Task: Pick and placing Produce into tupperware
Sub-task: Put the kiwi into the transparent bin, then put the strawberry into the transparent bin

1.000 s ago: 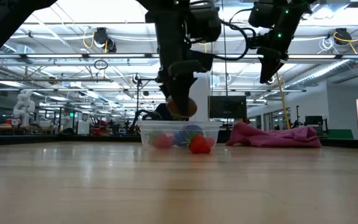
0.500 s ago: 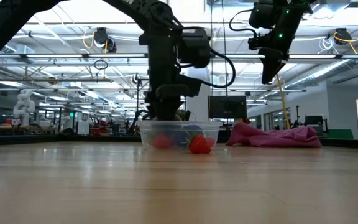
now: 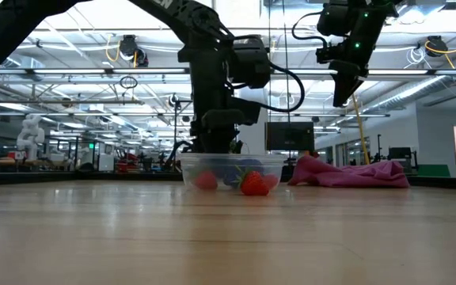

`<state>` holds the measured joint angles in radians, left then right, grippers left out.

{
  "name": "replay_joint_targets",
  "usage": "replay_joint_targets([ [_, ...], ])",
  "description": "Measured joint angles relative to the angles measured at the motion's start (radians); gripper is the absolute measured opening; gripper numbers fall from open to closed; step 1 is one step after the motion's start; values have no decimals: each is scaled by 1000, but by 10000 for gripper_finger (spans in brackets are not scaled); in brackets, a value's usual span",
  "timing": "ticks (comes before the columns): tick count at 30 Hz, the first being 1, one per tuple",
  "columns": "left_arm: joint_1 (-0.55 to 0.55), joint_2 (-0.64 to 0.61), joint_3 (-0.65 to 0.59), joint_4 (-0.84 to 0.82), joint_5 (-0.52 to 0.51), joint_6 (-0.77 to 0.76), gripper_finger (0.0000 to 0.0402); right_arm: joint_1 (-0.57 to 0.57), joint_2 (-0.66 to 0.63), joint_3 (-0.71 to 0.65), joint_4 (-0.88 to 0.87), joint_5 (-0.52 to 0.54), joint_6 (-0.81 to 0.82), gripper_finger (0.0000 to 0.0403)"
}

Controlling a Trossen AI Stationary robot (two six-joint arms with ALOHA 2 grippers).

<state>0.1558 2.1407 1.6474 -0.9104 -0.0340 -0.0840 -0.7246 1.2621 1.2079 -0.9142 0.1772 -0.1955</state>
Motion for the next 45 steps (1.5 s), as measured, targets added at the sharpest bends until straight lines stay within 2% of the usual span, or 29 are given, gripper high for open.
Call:
replay_joint_targets([
  [7, 0, -7, 0, -3, -19, 24, 329, 0, 0, 0, 0, 0, 0, 169],
  [13, 0, -50, 10, -9, -44, 53, 348, 0, 0, 0, 5, 0, 1, 169],
  [18, -2, -133, 11, -14, -58, 25, 345, 0, 0, 0, 4, 0, 1, 169],
  [22, -29, -196, 12, -6, -60, -66, 340, 0, 0, 0, 4, 0, 1, 169],
  [26, -112, -190, 11, 16, -45, -154, 340, 0, 0, 0, 4, 0, 1, 169],
  [30, -216, -177, 11, 43, -46, -173, 340, 0, 0, 0, 4, 0, 0, 169],
  [34, -287, -177, -6, 48, -98, -223, 340, 0, 0, 0, -4, -1, 0, 169],
  [41, -294, -177, -92, 68, -105, -335, 340, 0, 0, 0, -23, -1, 10, 169],
  [45, -289, -177, -125, 126, -65, -355, 340, 0, 0, 0, -23, -1, 10, 169],
])
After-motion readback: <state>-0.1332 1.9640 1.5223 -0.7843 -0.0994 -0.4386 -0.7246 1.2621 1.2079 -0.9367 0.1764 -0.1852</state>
